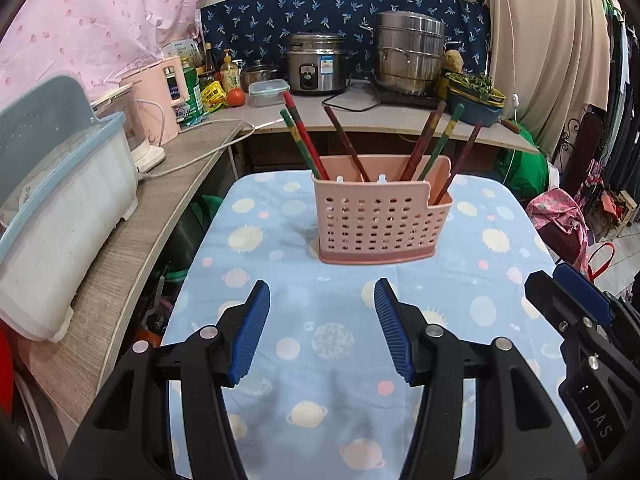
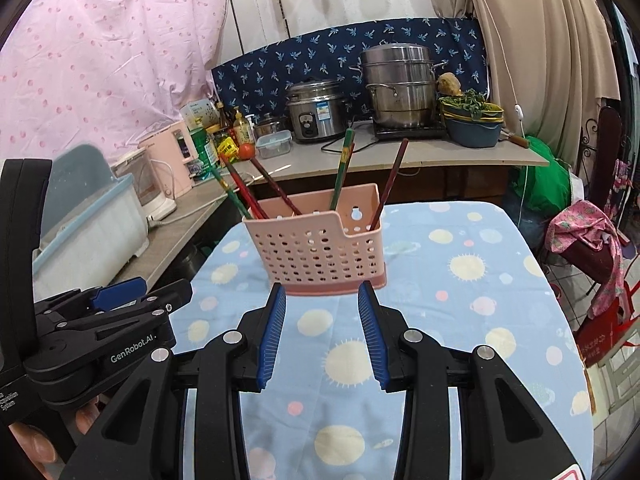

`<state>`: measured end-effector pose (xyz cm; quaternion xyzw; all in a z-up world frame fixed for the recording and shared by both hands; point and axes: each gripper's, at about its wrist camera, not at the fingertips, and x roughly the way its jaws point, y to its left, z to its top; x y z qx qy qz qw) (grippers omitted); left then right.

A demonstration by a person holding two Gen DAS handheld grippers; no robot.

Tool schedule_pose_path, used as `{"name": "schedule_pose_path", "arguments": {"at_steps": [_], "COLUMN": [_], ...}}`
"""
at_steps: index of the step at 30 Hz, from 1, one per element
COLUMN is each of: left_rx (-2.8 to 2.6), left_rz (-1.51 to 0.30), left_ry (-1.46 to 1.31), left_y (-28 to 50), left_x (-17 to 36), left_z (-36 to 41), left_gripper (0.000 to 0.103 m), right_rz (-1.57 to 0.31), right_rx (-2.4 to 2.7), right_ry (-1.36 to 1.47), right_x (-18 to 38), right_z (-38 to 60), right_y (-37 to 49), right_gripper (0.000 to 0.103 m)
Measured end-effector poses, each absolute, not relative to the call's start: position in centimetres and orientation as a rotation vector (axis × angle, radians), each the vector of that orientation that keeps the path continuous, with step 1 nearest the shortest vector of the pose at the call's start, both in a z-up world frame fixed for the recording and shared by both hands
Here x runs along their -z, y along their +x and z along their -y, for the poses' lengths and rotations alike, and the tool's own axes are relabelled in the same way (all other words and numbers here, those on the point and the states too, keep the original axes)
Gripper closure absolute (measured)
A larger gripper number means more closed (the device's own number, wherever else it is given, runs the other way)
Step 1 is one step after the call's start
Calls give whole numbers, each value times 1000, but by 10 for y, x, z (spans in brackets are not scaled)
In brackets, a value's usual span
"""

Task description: Organize utensils

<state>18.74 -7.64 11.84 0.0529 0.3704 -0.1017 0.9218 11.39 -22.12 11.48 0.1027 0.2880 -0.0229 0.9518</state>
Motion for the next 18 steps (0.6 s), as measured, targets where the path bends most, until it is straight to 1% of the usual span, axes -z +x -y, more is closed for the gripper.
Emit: {"name": "schedule_pose_path", "arguments": {"at_steps": [15, 16, 17, 18], "left_rx": [184, 180, 177, 172], "left_rz": [-813, -816, -818, -819], "left_ry": [119, 121, 121, 123], "left_y": [165, 165, 165, 165], "left_x": [-87, -86, -85, -83], "left_z": [68, 68, 68, 68], "left_gripper": [51, 51, 51, 51], "right_rz": [-640, -639, -634, -628], "right_rx": [68, 69, 73, 78], "right_ry": [203, 203, 203, 202], "right_x": [-87, -86, -86, -85], "right_z": [215, 216, 216, 217], "right_y": [92, 91, 91, 90], "right_gripper": [66, 64, 57, 54]}}
